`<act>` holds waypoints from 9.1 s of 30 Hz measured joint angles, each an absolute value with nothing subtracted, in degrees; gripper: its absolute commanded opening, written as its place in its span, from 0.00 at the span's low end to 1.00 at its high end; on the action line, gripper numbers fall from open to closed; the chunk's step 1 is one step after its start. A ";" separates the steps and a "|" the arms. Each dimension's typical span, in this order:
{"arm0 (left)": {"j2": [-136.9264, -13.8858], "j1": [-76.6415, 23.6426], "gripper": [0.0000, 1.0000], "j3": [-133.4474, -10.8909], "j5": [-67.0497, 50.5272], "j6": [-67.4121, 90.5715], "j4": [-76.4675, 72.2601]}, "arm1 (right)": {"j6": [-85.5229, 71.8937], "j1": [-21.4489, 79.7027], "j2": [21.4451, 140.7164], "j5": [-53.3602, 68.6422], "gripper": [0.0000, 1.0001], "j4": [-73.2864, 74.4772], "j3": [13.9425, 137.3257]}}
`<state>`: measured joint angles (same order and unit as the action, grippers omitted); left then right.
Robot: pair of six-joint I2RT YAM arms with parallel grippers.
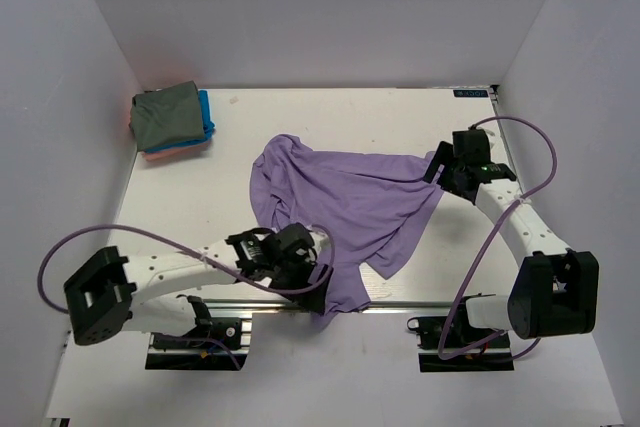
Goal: Fold and stack the t-shirts
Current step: Flatten out the tshirt
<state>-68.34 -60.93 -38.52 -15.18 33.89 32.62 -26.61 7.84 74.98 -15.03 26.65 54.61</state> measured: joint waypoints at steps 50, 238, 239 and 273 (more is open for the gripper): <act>-70.87 -48.73 0.00 -61.67 41.34 30.72 34.30 | -17.72 7.57 102.91 -9.17 0.12 5.87 60.25; -47.86 -14.37 0.00 -106.52 14.33 5.98 29.69 | -17.58 -0.64 43.00 -15.22 0.00 36.34 102.32; -47.79 -14.37 0.00 -105.67 14.24 6.02 29.43 | -17.72 -0.64 42.81 -15.03 0.00 36.16 101.47; -134.26 -11.03 1.00 -103.37 18.00 16.95 4.54 | -24.77 -0.78 117.60 -0.47 0.73 -3.79 79.99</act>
